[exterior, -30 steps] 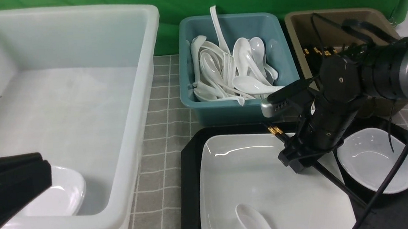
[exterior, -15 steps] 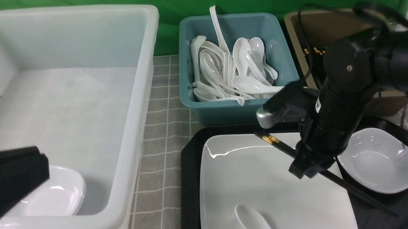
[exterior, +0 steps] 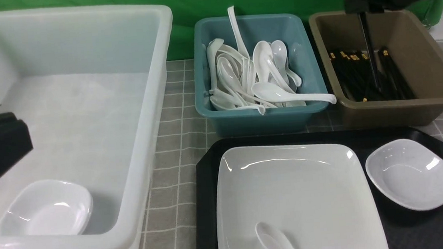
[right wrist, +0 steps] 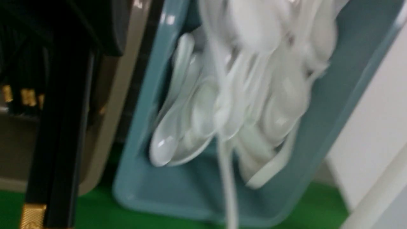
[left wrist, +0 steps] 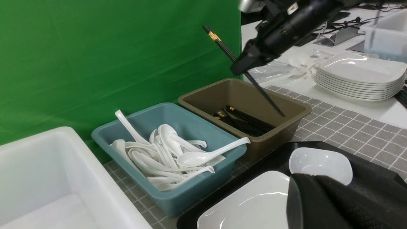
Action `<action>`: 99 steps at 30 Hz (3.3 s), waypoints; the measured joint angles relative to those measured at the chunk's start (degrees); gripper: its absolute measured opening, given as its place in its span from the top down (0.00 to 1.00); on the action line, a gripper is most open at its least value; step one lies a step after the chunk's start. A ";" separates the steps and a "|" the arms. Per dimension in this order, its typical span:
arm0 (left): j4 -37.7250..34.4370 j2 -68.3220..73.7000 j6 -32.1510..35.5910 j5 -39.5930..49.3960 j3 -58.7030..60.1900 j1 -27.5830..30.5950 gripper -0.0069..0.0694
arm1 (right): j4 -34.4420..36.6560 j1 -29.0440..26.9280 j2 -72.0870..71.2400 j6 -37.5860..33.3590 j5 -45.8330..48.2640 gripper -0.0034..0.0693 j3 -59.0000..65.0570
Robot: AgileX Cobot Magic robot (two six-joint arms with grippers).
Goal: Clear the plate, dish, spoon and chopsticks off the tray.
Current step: Use the right arm to put the chopsticks into the small storage box on the right, then use the right arm to grab a small plate from the dinner plate, then use the right arm to put the small plate into the large storage box on the left
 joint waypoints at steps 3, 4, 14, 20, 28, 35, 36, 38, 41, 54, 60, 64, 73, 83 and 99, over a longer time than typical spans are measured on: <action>0.00 0.00 0.05 0.00 0.00 0.00 0.88 | 0.23 -1.53 5.03 0.56 -3.65 0.75 -1.97; 0.00 0.00 0.05 0.00 0.00 0.00 0.88 | 0.28 -1.93 6.28 0.69 -3.95 0.74 -2.23; 1.43 0.00 0.06 0.00 0.00 0.00 0.88 | -6.39 -3.42 3.94 1.32 12.90 0.39 -3.17; 3.35 0.00 0.11 0.64 0.00 0.00 0.88 | -20.57 3.87 -12.38 2.89 29.90 0.63 5.48; 3.47 0.00 0.18 1.26 0.00 0.00 0.88 | -29.91 17.05 -30.23 2.66 25.80 0.39 35.01; 3.52 0.00 0.08 1.63 0.00 0.00 0.88 | -34.51 19.30 -29.65 -1.23 13.14 0.19 50.75; 3.52 0.00 -0.15 1.78 0.00 0.00 0.88 | -35.85 19.30 -28.86 -1.03 12.24 0.19 51.57; 3.52 0.00 -0.34 1.99 0.00 0.00 0.88 | -38.71 19.30 -26.54 -0.38 10.39 0.20 52.44; 3.52 0.00 -0.41 2.25 0.00 0.00 0.88 | -42.81 19.30 -22.54 0.40 7.54 0.24 52.61; 3.58 0.00 -0.48 2.84 0.00 0.00 0.88 | -49.20 19.30 -13.34 1.75 2.47 0.66 52.33; 3.62 0.00 -0.48 2.97 0.00 0.00 0.88 | -49.60 19.44 -16.48 2.35 5.21 0.81 50.33; 3.62 0.00 -0.48 3.01 0.00 0.00 0.88 | -48.02 19.44 -21.19 3.32 9.42 0.86 47.92; 7.07 0.00 -3.90 3.03 0.00 0.00 0.88 | -35.41 34.51 -35.69 9.19 25.81 0.86 26.66; 43.76 -0.84 -33.46 25.20 -7.19 0.30 0.88 | -33.96 58.91 -13.97 0.90 26.14 0.86 -8.46; 49.48 -11.21 -37.75 31.09 -9.56 0.36 0.88 | -13.91 56.38 28.39 -12.19 28.81 0.86 -50.38</action>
